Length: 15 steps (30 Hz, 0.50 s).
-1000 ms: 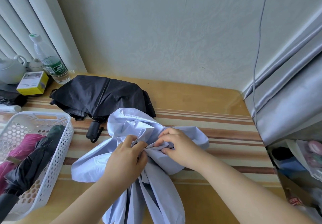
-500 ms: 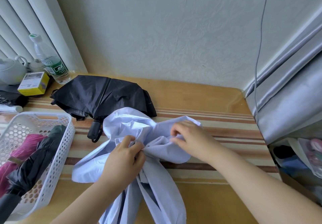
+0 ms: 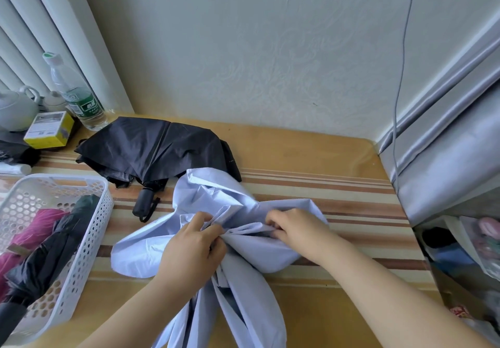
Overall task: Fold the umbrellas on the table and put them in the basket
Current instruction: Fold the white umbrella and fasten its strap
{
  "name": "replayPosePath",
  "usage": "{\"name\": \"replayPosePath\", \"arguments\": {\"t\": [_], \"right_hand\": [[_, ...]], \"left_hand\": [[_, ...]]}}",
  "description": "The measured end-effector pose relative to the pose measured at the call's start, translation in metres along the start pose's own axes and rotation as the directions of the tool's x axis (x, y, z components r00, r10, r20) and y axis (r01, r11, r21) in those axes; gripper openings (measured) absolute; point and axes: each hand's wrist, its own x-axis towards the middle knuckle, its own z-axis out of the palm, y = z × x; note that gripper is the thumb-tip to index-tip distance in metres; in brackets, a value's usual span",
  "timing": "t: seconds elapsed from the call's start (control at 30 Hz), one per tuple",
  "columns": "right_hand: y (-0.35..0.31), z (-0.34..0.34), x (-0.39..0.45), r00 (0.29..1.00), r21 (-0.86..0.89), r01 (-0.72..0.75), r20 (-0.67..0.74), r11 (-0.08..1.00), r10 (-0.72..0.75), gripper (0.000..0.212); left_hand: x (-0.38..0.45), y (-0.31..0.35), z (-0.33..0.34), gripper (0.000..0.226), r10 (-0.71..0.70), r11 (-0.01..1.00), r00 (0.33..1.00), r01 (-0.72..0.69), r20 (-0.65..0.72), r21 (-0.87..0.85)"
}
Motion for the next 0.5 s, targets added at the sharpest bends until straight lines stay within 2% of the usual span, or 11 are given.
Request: {"name": "replayPosePath", "arguments": {"t": [0.07,0.13,0.23,0.3,0.37,0.43,0.5], "right_hand": [[0.007,0.003,0.000,0.999,0.031,-0.043,0.012,0.999,0.042,0.017],[0.014,0.003,-0.003,0.997,-0.035,-0.070,0.015,0.997,0.071,0.017],[0.015,0.000,-0.008,0.988,-0.145,-0.140,-0.087,0.980,0.128,0.022],[0.017,0.001,-0.013,0.993,-0.128,-0.103,-0.073,0.986,0.095,0.016],[0.020,0.003,-0.017,0.995,-0.122,-0.047,-0.088,0.991,0.036,0.020],[0.019,0.001,-0.021,0.999,-0.155,-0.053,0.000,0.987,0.053,0.027],[0.018,-0.001,-0.016,0.975,-0.341,-0.102,0.152,0.934,0.162,0.034]], "left_hand": [[0.000,-0.001,0.001,0.026,-0.001,1.000,1.000,0.001,-0.001,0.000],[0.000,0.000,0.001,0.026,0.017,1.000,1.000,-0.017,0.008,-0.003],[0.001,0.004,0.002,0.026,0.033,0.999,0.999,-0.034,0.022,0.003],[0.001,0.004,0.002,0.027,0.028,1.000,0.999,-0.028,0.023,0.005],[0.002,0.003,0.000,0.026,-0.003,1.000,1.000,0.003,0.019,0.004],[0.002,0.002,-0.001,0.026,-0.001,1.000,1.000,0.001,0.020,0.006],[0.003,0.004,0.001,0.026,0.042,0.999,0.999,-0.042,0.028,0.012]]}}
